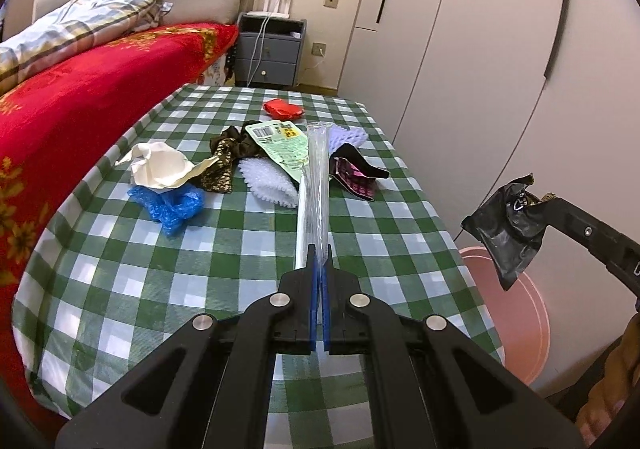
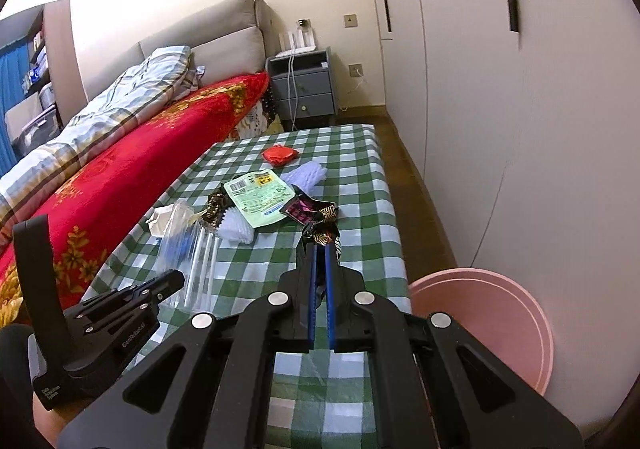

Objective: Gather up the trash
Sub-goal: 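Carry the straw pack and black bag over the pink bucket with both grippers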

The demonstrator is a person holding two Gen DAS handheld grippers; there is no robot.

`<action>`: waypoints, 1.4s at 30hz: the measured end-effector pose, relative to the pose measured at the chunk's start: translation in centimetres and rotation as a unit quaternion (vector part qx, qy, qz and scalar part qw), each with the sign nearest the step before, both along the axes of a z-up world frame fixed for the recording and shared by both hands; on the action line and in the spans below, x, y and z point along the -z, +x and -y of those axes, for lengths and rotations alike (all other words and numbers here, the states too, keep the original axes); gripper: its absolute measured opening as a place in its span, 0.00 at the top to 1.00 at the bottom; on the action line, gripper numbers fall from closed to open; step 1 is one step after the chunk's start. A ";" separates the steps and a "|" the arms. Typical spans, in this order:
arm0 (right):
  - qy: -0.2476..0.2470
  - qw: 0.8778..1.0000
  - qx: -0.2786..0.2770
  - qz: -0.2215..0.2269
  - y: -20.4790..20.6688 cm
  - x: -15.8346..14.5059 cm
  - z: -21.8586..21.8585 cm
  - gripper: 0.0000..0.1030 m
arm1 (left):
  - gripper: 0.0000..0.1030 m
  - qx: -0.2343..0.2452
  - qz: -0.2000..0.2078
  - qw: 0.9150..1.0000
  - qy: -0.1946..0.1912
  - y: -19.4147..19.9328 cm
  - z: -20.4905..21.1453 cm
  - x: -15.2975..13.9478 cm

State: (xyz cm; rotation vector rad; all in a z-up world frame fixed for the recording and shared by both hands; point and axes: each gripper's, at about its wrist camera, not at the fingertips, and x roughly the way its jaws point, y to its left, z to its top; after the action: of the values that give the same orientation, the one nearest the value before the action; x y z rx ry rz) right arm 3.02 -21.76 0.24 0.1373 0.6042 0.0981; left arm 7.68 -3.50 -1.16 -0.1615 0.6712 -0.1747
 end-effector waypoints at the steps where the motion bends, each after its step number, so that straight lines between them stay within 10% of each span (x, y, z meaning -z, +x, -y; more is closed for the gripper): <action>1: 0.000 1.000 0.003 0.001 -0.2 -0.1 0.2 0.96 | 0.99 0.002 0.000 1.000 0.000 -0.1 0.2 0.0; 42: -0.003 0.983 0.182 -0.012 -4.2 -0.8 10.9 0.96 | 0.99 0.150 0.008 0.988 -0.042 -0.1 13.8 -0.5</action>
State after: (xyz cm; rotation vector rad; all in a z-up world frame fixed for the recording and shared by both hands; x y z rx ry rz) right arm -1.18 -32.65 1.02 0.2411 0.5954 -0.2594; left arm 7.63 -17.28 -0.68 -0.1398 0.6700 -0.4933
